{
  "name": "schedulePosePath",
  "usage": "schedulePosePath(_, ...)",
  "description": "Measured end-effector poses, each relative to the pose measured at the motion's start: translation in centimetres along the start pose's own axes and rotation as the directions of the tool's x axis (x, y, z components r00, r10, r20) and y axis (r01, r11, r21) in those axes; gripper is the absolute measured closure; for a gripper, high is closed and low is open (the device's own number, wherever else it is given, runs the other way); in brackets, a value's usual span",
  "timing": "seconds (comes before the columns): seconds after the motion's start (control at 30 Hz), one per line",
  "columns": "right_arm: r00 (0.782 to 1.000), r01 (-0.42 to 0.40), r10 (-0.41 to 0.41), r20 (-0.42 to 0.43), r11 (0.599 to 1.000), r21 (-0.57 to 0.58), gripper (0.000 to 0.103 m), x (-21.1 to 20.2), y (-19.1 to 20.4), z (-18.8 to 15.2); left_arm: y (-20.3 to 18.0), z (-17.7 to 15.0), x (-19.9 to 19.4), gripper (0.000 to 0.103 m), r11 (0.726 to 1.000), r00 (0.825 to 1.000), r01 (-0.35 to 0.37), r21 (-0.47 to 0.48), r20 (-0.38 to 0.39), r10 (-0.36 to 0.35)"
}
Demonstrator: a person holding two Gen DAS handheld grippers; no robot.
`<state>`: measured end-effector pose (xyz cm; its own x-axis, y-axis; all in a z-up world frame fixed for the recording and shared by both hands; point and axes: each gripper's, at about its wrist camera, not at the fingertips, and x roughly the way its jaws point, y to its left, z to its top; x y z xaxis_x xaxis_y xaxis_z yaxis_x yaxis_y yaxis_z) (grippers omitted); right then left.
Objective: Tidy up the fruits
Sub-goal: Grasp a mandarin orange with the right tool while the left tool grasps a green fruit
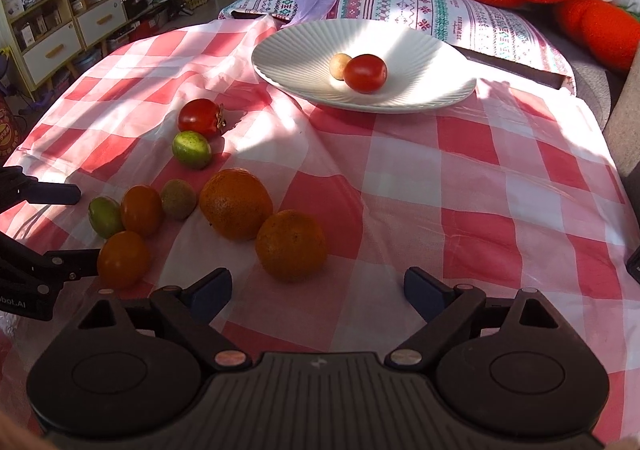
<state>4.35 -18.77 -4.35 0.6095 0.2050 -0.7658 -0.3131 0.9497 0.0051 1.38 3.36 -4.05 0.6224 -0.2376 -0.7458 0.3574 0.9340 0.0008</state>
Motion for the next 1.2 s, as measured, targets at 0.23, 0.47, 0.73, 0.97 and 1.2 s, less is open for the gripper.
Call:
schedulePosePath(0.23, 1.0, 0.006, -0.006, 0.0, 1.0, -0.021, 0.024, -0.2, 0.2, 0.2, -0.4, 0.1, -0.3, 0.027, 0.999, 0.999, 0.031, -0.008, 0.016, -0.031)
schedulePosePath(0.47, 1.0, 0.013, -0.013, 0.006, 1.0, -0.024, 0.034, -0.2, 0.2, 0.5, -0.2, 0.3, -0.3, 0.041, 0.998, 0.998, 0.052, -0.037, 0.025, -0.051)
schedulePosePath(0.73, 1.0, -0.011, 0.011, 0.02, 0.999, -0.035, 0.047, -0.6, 0.4, 1.0, -0.4, 0.3, -0.4, 0.049, 0.997, 0.998, 0.063, -0.038, 0.029, -0.062)
schedulePosePath(0.97, 1.0, -0.012, 0.012, 0.014, 0.999, -0.052, 0.053, -0.3, 0.5, 1.0, -0.2, 0.4, -0.4, 0.053, 0.996, 0.997, 0.073, -0.058, 0.03, -0.072)
schedulePosePath(1.2, 0.999, -0.028, 0.029, 0.015, 0.998, -0.055, 0.065, -0.3, 0.6, 1.2, -0.4, 0.4, -0.5, 0.054, 0.996, 0.997, 0.071, -0.051, 0.031, -0.069)
